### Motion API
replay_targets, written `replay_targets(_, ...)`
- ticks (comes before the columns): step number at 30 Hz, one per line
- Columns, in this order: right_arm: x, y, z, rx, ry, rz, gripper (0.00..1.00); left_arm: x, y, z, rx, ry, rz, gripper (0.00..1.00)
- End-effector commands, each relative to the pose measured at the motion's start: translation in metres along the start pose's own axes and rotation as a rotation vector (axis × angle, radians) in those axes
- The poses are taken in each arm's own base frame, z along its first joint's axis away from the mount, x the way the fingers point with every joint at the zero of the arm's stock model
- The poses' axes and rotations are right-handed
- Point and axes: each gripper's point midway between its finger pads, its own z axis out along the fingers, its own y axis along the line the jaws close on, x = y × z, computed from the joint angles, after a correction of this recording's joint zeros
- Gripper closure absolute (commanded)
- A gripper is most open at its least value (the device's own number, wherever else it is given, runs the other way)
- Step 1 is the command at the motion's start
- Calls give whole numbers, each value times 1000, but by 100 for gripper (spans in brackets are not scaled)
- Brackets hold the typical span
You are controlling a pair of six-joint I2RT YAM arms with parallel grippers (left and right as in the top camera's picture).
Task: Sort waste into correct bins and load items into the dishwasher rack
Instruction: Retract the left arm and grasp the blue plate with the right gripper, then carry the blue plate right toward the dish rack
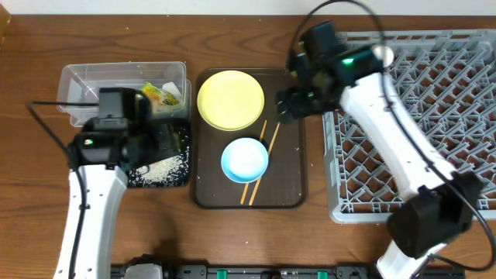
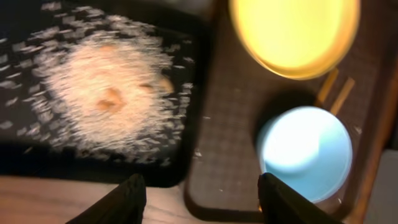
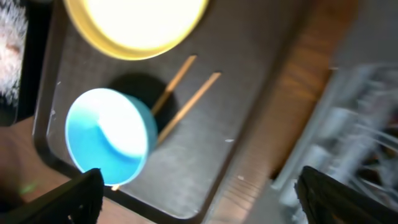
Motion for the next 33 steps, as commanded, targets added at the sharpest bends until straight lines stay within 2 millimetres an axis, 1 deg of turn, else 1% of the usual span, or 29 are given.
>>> replay_targets(1,15,30,32,-23,92,-32,8,-9,21,-9,-41,-31,-94,38)
replay_targets(5,32,53,66,-16,185,-22,24,-11,28,-10,-50,-37,-117,38)
replay_targets(7,40,59,80,-6,228,-10,33,-11,28,-10,-50,-37,-117,37)
replay_targets(10,52,60,102,31,288,14,44,-11,28,-10,-51,-36,-118,35)
replay_targets(12,59,57,114,61,324,38,49,-11,28,-9,-51,-35,-118,35)
replay_targets(15,65,53,126,73,359,42,55,-10,28,-9,-51,-33,-118,35)
replay_targets(16,66,53,128,75,366,43,60,-10,28,-9,-51,-34,-118,35)
replay_targets(17,66,52,130,75,367,43,66,-10,28,-9,-51,-34,-118,35)
replay_targets(20,64,51,130,84,358,40,98,-10,28,-9,-51,-33,-118,35)
replay_targets(24,59,49,124,91,333,34,99,-10,28,-9,-51,-34,-118,34)
replay_targets(27,51,43,110,95,296,30,99,-10,28,-9,-51,-33,-118,34)
replay_targets(30,35,25,79,149,211,46,99,-10,28,-9,-51,-33,-118,34)
replay_targets(33,15,-1,33,226,74,74,99,-10,28,-9,-51,-33,-118,34)
